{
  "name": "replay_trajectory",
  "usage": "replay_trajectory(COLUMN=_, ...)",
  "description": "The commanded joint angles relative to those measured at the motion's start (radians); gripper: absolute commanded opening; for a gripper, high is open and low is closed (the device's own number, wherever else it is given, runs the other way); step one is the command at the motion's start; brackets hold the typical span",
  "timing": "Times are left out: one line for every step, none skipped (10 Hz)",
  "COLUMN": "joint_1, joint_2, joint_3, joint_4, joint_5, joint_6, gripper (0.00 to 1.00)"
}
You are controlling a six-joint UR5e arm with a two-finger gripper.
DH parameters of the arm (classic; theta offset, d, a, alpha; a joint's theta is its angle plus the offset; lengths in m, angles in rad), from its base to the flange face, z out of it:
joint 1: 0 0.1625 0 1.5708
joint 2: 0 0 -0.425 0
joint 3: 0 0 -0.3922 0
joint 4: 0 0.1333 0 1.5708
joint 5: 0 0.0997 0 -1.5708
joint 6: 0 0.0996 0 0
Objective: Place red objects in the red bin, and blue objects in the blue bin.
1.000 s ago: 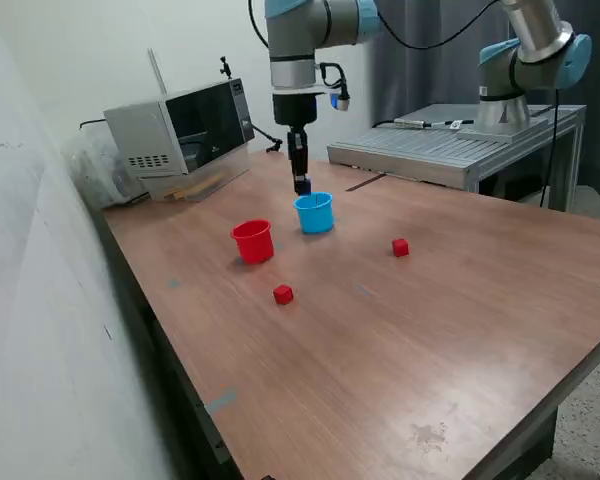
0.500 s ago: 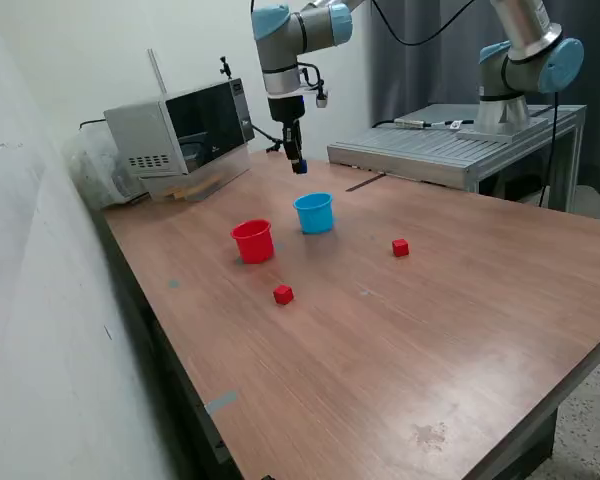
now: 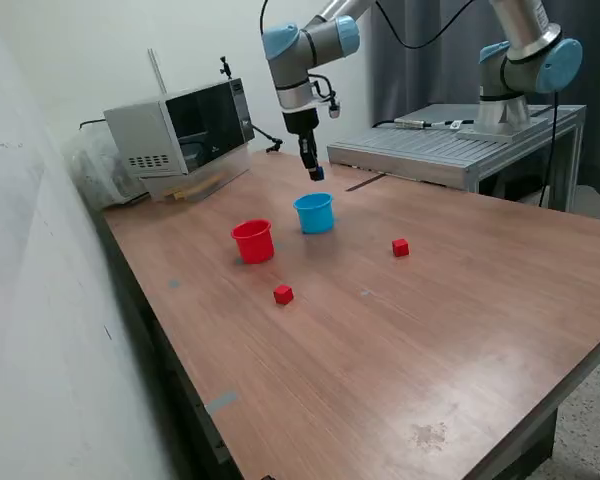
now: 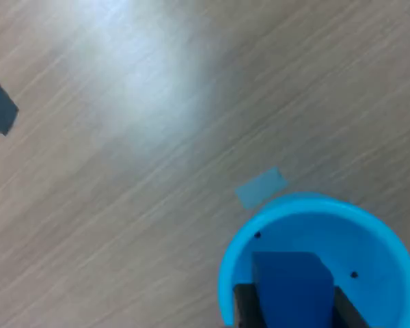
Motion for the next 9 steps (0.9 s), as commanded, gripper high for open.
replay_trajectory(joint_1=0.009, joint_2=0.002, joint_3=0.001, joint_4=-0.046, joint_5=0.001, joint_6=-0.001, gripper=0.00)
replay_trajectory(joint_1=0.009, joint_2=0.009, joint_3=-0.002, joint_4=-0.057, joint_5=0.004, joint_6=-0.001, gripper=0.00)
replay_trajectory(joint_1=0.009, joint_2=0.011, joint_3=0.002, joint_4=-0.063, joint_5=0.005, joint_6=-0.001, gripper=0.00)
replay_trajectory(joint_1=0.009, joint_2=0.017, joint_3=0.002, joint_4=-0.078, joint_5=0.007, joint_6=-0.001, gripper=1.00)
replay_trajectory(joint_1=0.009, joint_2=0.023, joint_3=0.001, joint_4=-0.087, joint_5=0.007, joint_6=-0.001, gripper=1.00)
replay_trajectory(joint_1=0.010, joint_2=0.022, joint_3=0.002, joint_4=-0.091, joint_5=0.007, joint_6=-0.001, gripper=1.00)
replay_trajectory(joint_1=0.015, joint_2=0.022, joint_3=-0.005, joint_4=-0.103, joint_5=0.008, joint_6=-0.002, gripper=1.00)
replay_trajectory(joint_1=0.058, joint_2=0.022, joint_3=-0.007, joint_4=-0.098, joint_5=0.010, joint_6=-0.004, gripper=1.00)
replay_trajectory(joint_1=0.120, joint_2=0.016, joint_3=-0.002, joint_4=-0.092, joint_5=0.012, joint_6=-0.002, gripper=1.00)
